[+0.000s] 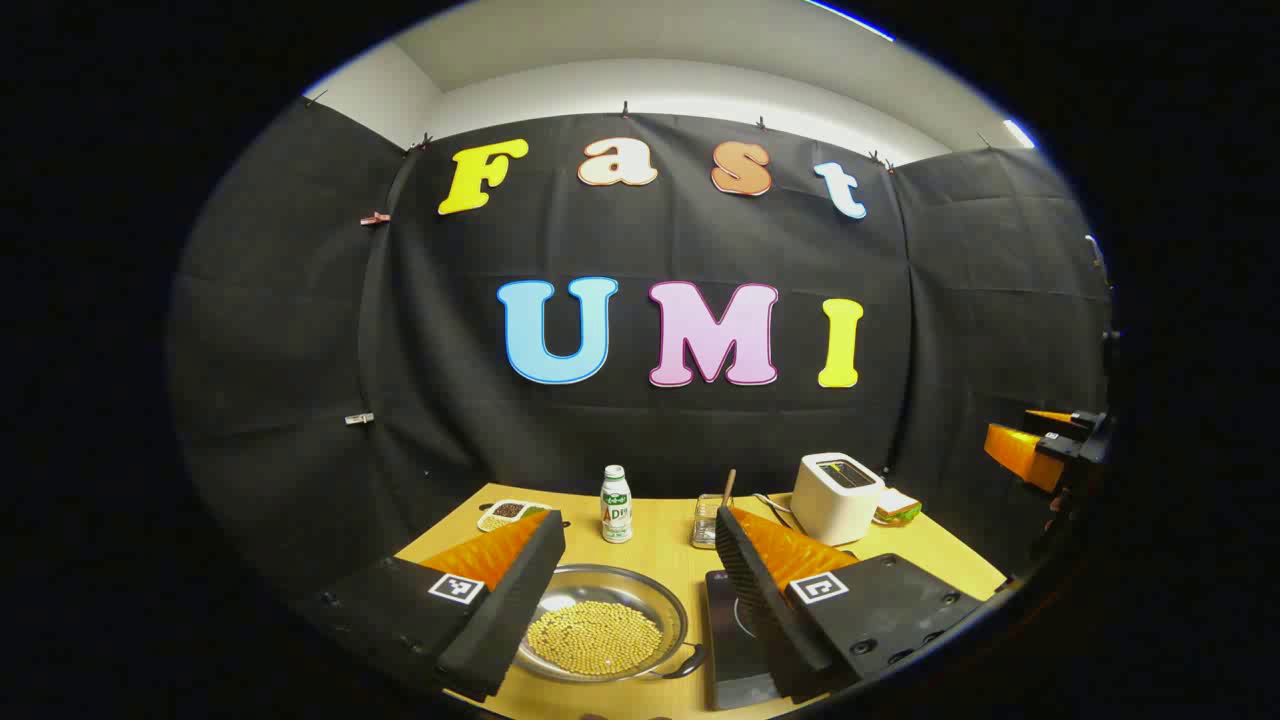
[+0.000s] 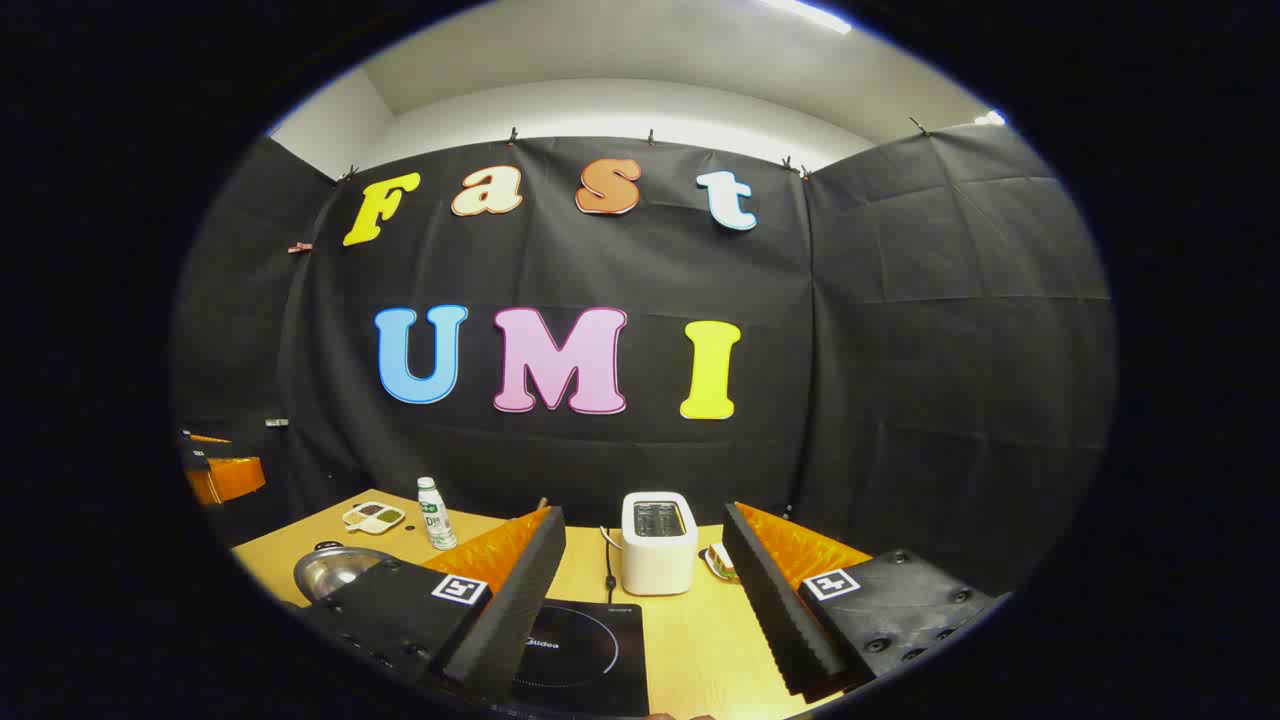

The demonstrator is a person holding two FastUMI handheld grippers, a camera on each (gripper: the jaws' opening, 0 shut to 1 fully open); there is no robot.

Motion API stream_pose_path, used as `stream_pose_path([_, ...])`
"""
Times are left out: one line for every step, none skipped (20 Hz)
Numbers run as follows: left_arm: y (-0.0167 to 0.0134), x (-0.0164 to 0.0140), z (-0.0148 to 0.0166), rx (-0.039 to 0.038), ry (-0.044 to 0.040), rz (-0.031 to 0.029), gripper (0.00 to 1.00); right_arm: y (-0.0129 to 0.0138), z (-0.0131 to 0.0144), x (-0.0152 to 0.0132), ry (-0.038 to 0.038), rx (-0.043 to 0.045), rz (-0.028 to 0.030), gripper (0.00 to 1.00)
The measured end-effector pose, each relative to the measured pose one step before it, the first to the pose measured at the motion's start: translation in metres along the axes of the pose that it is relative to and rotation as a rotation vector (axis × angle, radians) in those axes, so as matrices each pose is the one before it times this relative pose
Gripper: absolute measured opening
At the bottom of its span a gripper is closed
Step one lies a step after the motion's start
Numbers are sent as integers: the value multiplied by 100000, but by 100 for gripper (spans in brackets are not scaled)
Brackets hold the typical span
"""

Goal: First push the handle of the pot to place it horizontally, then grasp the pot with both hands and set it on the induction cooktop.

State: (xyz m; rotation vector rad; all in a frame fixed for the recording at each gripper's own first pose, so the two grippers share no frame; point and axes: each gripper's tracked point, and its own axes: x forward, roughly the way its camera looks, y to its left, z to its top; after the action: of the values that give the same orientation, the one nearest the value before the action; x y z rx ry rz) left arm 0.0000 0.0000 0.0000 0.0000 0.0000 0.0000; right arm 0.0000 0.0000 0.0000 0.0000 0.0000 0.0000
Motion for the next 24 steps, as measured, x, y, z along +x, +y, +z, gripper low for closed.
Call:
stream_pose_path([387,134,-239,193,218,-386,95,324,-104,-136,204,-320,-423,96])
stream_pose_path([197,22,-222,-280,188,-784,93,282,118,-98,-148,-373,-437,98])
stream_pose_path([173,107,-41,-761,-170,-694,95,161,315,-216,-821,-672,-258,98])
stream_pose_path([156,236,-51,-1035,-222,-733,95,196,334,57,-604,-423,-206,98])
stream_pose_path([128,156,126,-993,33,-642,95,54,248,-98,-445,41,-488,98])
stream_pose_path([112,46,56,-667,-109,-629,95,-23,171,-2,10,733,-236,98])
stream_pose_path([108,116,372,-177,-678,-485,95,67,142,250,65,996,-413,98])
stream_pose_path([226,75,250,63,-496,120,95,94,260,-175,-102,472,-313,98])
stream_pose_path([230,42,296,151,-56,352,95,158,189,-81,-214,-469,-544,98])
stream_pose_path([179,-12,145,20,-46,219,95,-10,253,25,-250,-541,-376,98])
stream_pose_path([42,-155,341,-115,-387,-186,95,94,223,-104,-418,-141,96,98])
stream_pose_path([-1,-149,240,343,-473,-261,95,78,114,-178,-385,47,-4,98])
stream_pose_path([110,-155,282,924,-480,-165,95,-2,207,-147,-230,335,-359,98])
stream_pose_path([106,-109,37,987,-148,-245,95,81,115,-102,-160,335,-138,98])
stream_pose_path([100,-85,21,381,98,-309,95,-14,12,21,160,153,-439,98])
stream_pose_path([65,-7,-244,-269,211,-273,95,89,-67,-154,204,35,-301,96])
stream_pose_path([177,-80,-124,-719,400,-150,95,81,-108,-230,252,-363,-238,98])
stream_pose_path([278,-76,-411,-820,347,-88,95,4,-150,-69,201,-737,-381,98])
stream_pose_path([255,-103,-311,-534,535,151,95,-38,-90,-6,383,-681,-669,98])
stream_pose_path([435,-47,-537,-314,856,492,95,-34,-254,-69,1020,27,-562,98])
stream_pose_path([406,-144,-357,-357,674,290,95,138,-147,-156,879,485,-284,96])
stream_pose_path([360,-253,-347,-313,519,104,95,76,39,-126,235,298,-487,96])
stream_pose_path([395,-236,-241,33,356,114,95,147,74,-178,41,15,-418,98])
stream_pose_path([466,-171,-360,408,313,-103,95,350,30,-113,-32,-230,-128,98])
